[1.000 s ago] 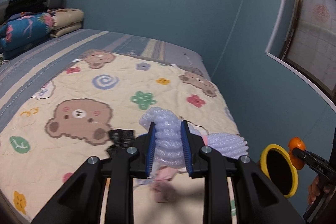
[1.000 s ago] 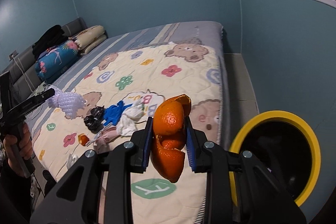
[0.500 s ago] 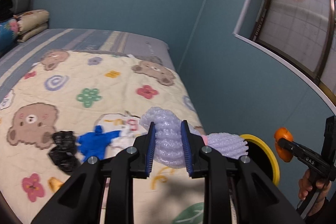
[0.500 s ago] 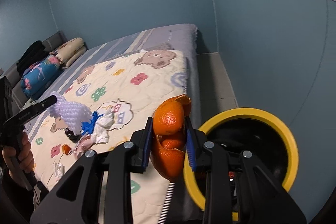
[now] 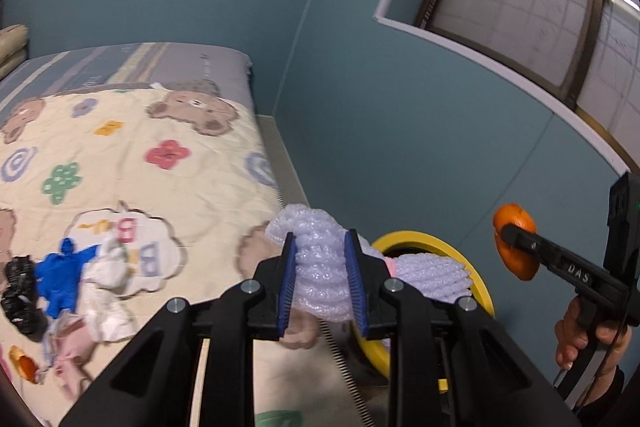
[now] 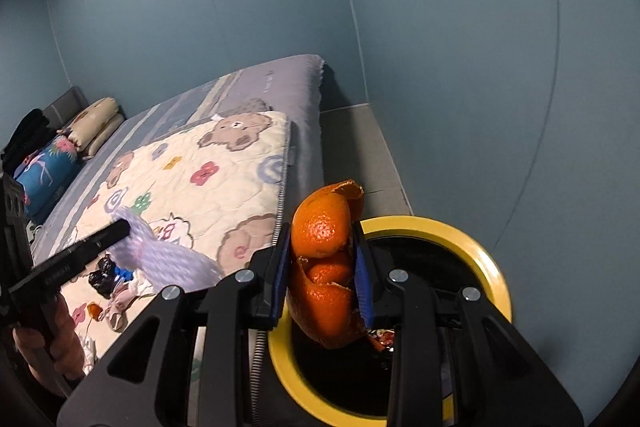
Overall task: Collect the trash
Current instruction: 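Carry both items over the yellow bin and open both tools to drop them, then move both open tools back over the trash on the bed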
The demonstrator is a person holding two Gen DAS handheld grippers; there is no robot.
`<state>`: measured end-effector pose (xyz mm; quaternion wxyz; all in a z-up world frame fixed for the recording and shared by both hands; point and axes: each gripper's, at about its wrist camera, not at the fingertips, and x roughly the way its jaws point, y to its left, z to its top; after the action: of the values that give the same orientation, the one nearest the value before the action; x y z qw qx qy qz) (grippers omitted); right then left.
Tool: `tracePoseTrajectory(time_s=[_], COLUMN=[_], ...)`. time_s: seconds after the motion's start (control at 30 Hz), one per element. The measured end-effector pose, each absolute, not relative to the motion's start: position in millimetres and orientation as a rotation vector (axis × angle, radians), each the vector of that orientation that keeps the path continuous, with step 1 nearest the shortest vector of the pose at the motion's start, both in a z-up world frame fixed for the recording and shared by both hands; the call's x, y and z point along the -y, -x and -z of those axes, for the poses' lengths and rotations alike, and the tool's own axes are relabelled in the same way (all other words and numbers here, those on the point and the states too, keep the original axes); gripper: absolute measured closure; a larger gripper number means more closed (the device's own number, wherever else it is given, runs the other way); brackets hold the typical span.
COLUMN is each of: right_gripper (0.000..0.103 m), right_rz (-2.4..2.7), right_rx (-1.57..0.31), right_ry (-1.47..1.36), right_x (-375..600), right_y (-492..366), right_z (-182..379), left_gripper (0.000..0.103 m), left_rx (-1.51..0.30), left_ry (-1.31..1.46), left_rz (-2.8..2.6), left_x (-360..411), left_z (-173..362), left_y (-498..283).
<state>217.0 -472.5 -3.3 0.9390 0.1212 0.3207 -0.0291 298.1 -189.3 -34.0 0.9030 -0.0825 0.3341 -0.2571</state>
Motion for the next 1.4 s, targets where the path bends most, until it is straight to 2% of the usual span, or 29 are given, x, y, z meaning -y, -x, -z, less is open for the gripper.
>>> tracePoseTrajectory(time_s=[0.4,0.6,0.73,0.77,0.8,1.07,1.17,1.4], right_gripper=[0.075,0.07,0.066,0.061,0.056,0.054,0.051,0.047], right_rz=[0.127,0.15,0.173,0.18,0.18,0.201,0.192,0.152], right_rx=[-0.682,-0.679,-0.679,-0.677,-0.675,-0.667,-0.664,-0.646], right_ry=[-0.289,-0.297,-0.29,-0.289,-0.291,-0.311,-0.319,-0.312], right_x=[512.5,527.4,532.1,533.0,533.5,533.2,527.4,500.7], right_y=[-235.9,-236.4,-235.7,-235.2,-234.8,-223.5,-219.7,-214.7], right_z=[25.4,31.2,31.0,30.7,30.0,25.0,22.2,11.8], left_gripper=[0.079,0.073,0.059,0.05,0.047,0.019,0.015,0.011], left_rx=[-0.769,-0.779,-0.778,-0.779,-0.778,-0.731,-0.711,-0.681], left_ry=[0.103,0.083,0.074,0.072,0.072,0.059,0.053,0.043], left_rz=[0.617,0.649,0.659,0.658,0.656,0.62,0.586,0.484], left_x=[263.8,289.8,299.5,300.5,300.8,284.3,268.7,217.0], left_z=[67.9,71.7,71.6,71.2,70.8,60.5,54.7,45.9], left_y=[-313.0,-310.2,-308.8,-308.0,-307.4,-295.5,-289.5,-285.1])
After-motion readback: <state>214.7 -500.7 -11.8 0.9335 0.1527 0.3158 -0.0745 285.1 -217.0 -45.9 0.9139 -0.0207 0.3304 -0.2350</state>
